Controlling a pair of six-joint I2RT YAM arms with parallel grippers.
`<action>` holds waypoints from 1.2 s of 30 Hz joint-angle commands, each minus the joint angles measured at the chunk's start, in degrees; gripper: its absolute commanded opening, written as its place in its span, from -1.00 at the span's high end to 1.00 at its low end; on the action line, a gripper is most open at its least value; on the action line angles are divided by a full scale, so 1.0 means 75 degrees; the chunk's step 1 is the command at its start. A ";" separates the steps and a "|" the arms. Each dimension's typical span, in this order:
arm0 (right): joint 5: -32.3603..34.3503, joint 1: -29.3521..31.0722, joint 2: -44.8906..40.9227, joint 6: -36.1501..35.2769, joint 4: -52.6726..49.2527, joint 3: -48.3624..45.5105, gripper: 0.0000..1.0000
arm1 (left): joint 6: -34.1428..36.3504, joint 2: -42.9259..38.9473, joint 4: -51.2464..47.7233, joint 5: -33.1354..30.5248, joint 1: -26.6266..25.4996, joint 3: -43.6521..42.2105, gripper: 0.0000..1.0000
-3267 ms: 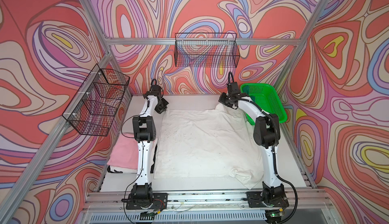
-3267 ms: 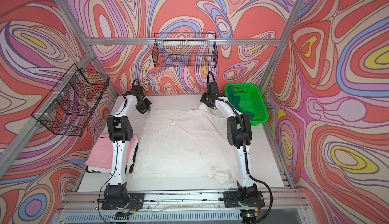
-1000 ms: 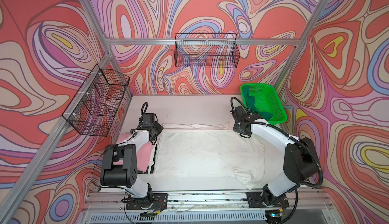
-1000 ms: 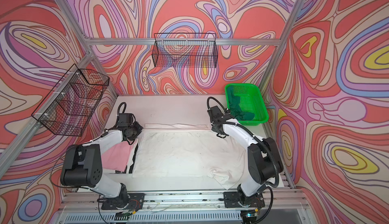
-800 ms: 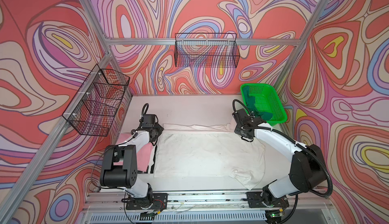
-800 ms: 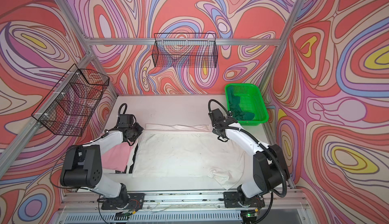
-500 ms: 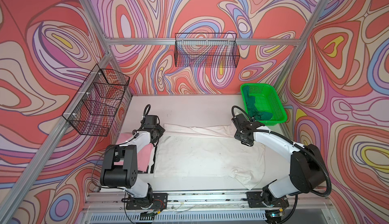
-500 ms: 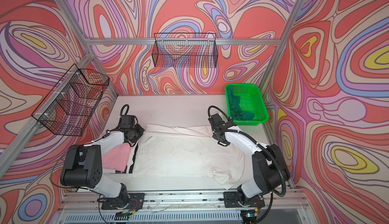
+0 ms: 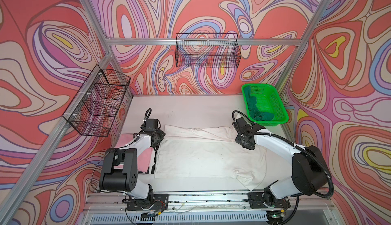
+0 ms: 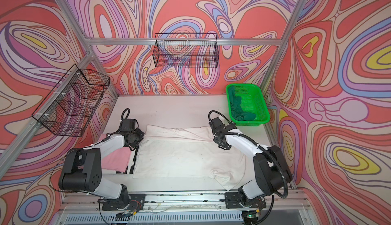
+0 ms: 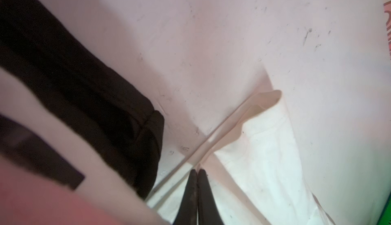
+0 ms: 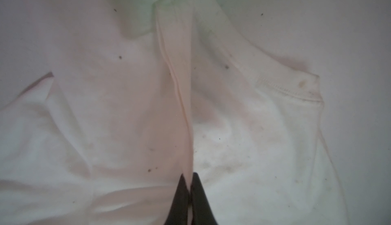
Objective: Fold and stack the t-shirts
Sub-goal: 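Move both grippers to the folded edge farthest from the robot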
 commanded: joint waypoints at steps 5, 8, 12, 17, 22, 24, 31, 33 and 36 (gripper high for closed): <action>-0.0051 0.0068 -0.0153 0.0430 -0.0183 -0.0217 1.00 | -0.0274 -0.0120 -0.0441 -0.0313 -0.0003 -0.0031 0.61; -0.0190 0.0076 -0.0286 0.0480 -0.0104 -0.0275 1.00 | -0.0276 -0.0302 -0.0646 -0.0381 -0.0003 0.0133 0.36; -0.0443 0.0157 -0.0488 0.0592 0.0070 -0.0416 0.84 | -0.0339 -0.0660 -0.0898 -0.0391 -0.0004 0.0228 0.11; -0.0761 0.0227 -0.0791 0.0549 0.0152 -0.0381 0.44 | -0.0356 -0.1066 -0.1083 -0.0335 -0.0046 0.0380 0.00; -0.0960 0.0223 -0.0910 0.0203 0.0201 -0.0087 0.27 | -0.0086 -0.0723 -0.1258 -0.0134 -0.0178 0.0786 -0.07; -0.0811 0.0218 -0.0803 -0.0145 0.0051 0.0219 0.18 | -0.0036 -0.0485 -0.1230 -0.0022 -0.0225 0.0788 -0.10; -0.0477 0.0119 -0.0204 -0.1320 -0.0122 0.1055 -0.22 | 0.0442 0.0512 -0.0891 0.0591 -0.0365 0.1244 -0.09; -0.0339 -0.0049 -0.0206 -0.1448 0.0057 0.1081 -0.25 | 0.0480 0.0747 -0.0835 0.0644 -0.0377 0.1415 -0.09; -0.0850 -0.0407 -0.0171 -0.1829 0.0696 0.0999 -0.29 | 0.0435 0.0817 -0.0869 0.0602 -0.0508 0.1644 -0.07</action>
